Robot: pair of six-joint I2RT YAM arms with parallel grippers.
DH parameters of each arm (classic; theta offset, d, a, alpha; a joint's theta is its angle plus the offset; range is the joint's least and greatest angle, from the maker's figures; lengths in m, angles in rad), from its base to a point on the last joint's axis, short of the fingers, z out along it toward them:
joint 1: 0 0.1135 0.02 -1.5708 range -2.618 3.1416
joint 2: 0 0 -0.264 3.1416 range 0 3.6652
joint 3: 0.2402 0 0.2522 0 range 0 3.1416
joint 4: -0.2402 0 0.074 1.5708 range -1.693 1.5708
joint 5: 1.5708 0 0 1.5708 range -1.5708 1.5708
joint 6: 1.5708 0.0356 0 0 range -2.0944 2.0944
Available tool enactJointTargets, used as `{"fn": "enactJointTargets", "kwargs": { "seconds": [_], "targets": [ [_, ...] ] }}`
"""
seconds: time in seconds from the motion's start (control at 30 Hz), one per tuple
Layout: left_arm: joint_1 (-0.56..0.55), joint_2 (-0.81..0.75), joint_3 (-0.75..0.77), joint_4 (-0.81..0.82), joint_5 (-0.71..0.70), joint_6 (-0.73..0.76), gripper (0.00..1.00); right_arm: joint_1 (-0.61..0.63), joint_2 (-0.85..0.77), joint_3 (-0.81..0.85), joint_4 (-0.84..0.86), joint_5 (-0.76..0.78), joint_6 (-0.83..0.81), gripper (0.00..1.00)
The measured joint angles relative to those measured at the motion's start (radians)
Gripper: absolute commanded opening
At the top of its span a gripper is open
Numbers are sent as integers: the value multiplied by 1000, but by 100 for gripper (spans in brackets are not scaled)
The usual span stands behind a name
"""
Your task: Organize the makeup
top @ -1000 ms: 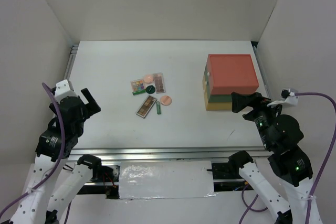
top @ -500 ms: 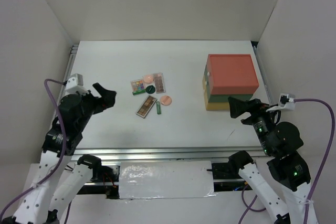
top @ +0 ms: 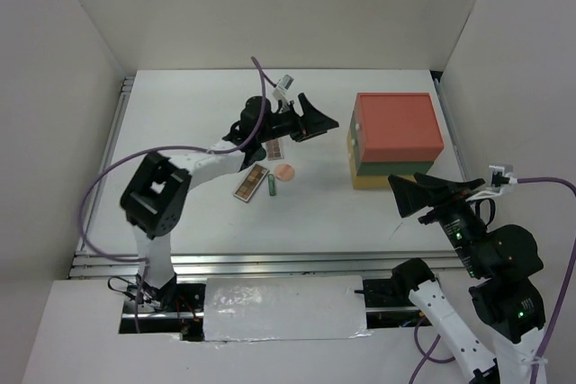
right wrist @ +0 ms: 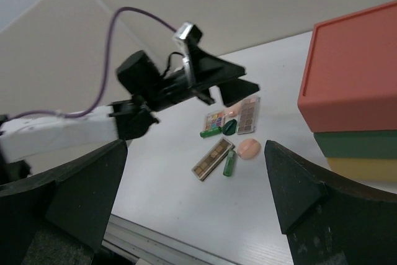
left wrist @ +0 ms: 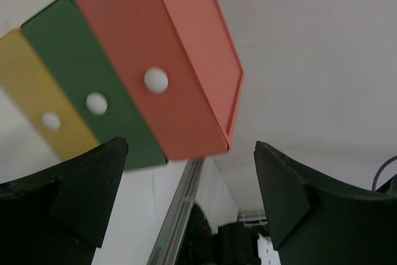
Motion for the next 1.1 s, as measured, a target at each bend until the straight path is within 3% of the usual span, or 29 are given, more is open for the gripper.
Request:
{"fn": "enactJointTargets", "kwargs": {
  "seconds": [0.17, 0.3, 0.63, 1.1],
  "targets": [
    [0, 286, 165, 308, 87, -211, 80, 0, -14, 23, -2, -40, 4, 100],
    [-2, 436, 253, 447, 108, -339, 81, 0, -17, 23, -2, -65, 6, 100],
    [-19, 459, 321, 453, 113, -371, 73, 0, -17, 22, -2, -88, 7, 100],
    [-23, 484, 380, 343, 99, -351, 63, 0, 20, 23, 3, -119, 13, 100]
  ]
}}
